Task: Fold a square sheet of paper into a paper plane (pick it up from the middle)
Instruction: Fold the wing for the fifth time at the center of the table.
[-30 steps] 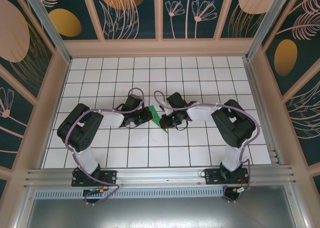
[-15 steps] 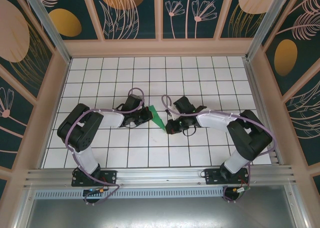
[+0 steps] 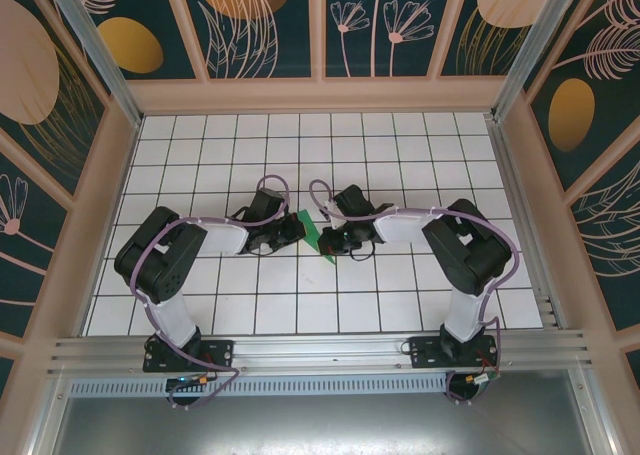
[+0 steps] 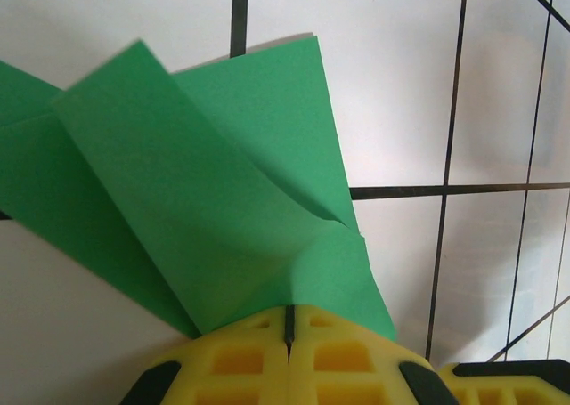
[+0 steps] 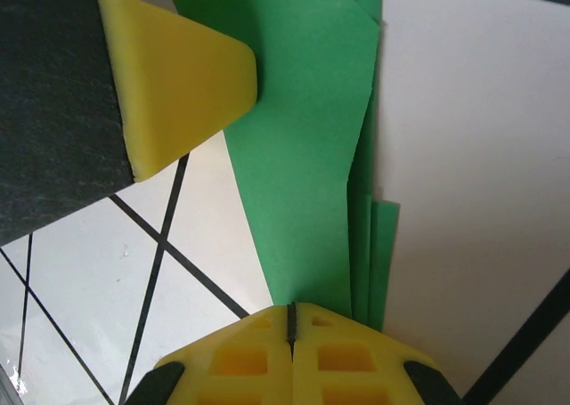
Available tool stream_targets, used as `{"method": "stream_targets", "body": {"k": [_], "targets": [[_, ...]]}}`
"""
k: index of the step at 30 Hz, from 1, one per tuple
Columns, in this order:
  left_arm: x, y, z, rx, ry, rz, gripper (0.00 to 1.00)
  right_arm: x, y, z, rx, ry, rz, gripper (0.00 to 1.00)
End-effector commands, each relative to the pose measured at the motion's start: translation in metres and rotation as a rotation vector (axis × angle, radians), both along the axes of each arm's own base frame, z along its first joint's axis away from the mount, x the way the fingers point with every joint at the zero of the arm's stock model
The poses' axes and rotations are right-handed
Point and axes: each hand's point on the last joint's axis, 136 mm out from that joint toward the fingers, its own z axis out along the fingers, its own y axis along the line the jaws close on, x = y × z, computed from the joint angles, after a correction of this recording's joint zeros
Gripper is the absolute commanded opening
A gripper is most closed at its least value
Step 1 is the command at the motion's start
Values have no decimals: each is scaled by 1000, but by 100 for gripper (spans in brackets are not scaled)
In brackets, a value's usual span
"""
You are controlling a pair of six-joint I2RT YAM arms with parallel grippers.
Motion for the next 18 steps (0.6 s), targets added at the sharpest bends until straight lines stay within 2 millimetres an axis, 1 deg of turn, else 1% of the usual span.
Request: {"method": "stream_targets", "body": {"k": [1,3,4,6,8,10,13,18], "targets": [[-13,59,-57,288,72,83,0,-3,-8,-13,-41,16,-29,0],[-6,48,-42,232,22,57,0,-6,-13,-19,-61,27,-34,0],[-3,41,-31,192,-11,42,1,-7,-15,-22,-69,31,-38,0],[2,31,-9,123,-74,21,8,-7,-19,-26,-87,34,-47,0],[6,22,18,52,-151,3,14,-9,-21,-29,-100,40,-50,0],[6,15,34,-3,-203,-22,17,-9,-21,-31,-104,45,-51,0],[2,5,45,-55,-237,-60,18,-10,-23,-35,-116,53,-55,0],[-6,-8,44,-81,-240,-102,19,-11,-24,-38,-120,62,-59,0]]}}
